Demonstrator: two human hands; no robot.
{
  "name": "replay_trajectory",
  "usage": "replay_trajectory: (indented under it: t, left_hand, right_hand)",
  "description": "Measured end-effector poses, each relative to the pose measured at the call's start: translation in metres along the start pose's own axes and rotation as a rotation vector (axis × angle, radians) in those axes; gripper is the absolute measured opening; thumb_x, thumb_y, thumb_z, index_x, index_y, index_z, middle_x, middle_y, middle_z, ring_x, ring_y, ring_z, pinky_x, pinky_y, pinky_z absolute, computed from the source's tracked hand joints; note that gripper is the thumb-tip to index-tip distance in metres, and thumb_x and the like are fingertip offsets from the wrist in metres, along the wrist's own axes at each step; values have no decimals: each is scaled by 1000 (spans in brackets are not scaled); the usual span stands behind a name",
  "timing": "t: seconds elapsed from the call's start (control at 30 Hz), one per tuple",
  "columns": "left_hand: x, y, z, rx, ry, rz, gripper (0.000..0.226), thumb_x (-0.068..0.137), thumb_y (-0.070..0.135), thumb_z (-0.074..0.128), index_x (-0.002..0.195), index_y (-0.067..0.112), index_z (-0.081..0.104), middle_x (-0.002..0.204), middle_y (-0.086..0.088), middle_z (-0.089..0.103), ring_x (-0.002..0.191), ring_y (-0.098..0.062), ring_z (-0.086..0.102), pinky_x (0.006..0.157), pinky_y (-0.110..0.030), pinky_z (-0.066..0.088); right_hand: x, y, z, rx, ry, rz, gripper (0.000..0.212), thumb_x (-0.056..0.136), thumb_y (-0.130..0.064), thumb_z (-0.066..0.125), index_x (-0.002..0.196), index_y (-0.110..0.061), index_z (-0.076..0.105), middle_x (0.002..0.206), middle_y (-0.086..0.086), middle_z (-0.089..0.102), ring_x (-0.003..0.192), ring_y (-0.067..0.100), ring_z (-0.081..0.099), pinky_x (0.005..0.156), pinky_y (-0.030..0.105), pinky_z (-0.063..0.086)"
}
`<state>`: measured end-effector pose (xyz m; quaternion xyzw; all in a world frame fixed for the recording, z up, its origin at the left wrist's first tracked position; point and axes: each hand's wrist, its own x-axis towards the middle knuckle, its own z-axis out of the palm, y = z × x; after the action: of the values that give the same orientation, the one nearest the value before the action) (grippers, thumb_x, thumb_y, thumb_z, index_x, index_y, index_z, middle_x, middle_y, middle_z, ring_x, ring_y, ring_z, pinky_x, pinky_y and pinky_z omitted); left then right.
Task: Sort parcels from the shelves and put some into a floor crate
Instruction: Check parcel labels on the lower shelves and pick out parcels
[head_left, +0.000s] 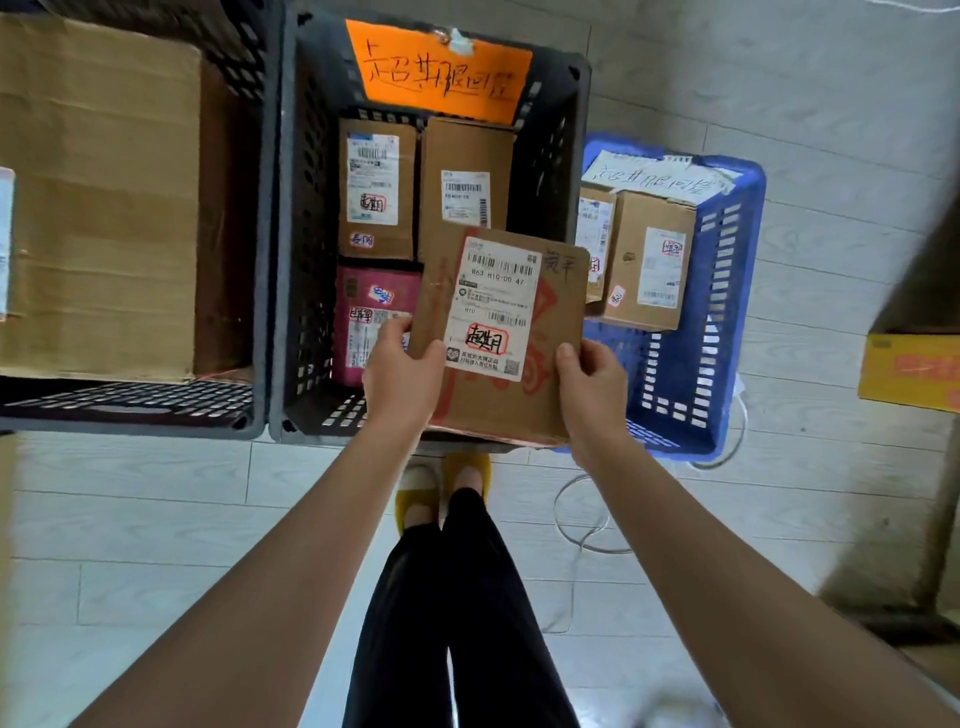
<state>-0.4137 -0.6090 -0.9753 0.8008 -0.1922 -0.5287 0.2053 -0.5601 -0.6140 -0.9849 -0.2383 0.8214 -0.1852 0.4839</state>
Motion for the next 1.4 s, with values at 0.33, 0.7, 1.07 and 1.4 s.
replay_trajectory:
  t: [0.33, 0.7, 1.07, 1.4]
  left_hand:
    - [-7, 5, 2, 13, 26, -6, 36, 92, 23, 53, 126, 15, 44, 90, 8, 54, 71, -4, 53, 64, -27, 48]
    - [27, -27, 10, 79, -29, -105, 25, 87, 21, 57, 111, 16, 62, 98, -3, 64, 97, -26, 64, 89, -43, 53]
    - [103, -80, 36, 40, -92, -192, 27, 87, 11, 58, 115, 14, 60, 113, -4, 65, 98, -22, 59, 88, -36, 51]
    - [173, -127, 71, 221, -97, -129, 36, 87, 26, 58, 122, 15, 58, 122, -10, 61, 110, -30, 58, 98, -40, 47]
  right_hand:
    - [-2, -12, -10, 31, -32, 8, 33, 93, -24, 50, 124, -14, 52, 101, -4, 58, 80, 4, 55, 62, 20, 44]
    - [30, 6, 8, -336, -42, -123, 24, 89, -21, 53, 110, -14, 63, 102, 4, 66, 88, 20, 62, 73, 33, 50]
    - [75, 43, 68, -557, -130, -49, 29, 92, -19, 44, 116, -2, 48, 122, 16, 54, 110, 34, 52, 91, 43, 46]
    - [138, 94, 118, -582, -179, 42, 41, 89, -12, 47, 128, 1, 41, 132, 19, 47, 120, 35, 48, 100, 44, 43]
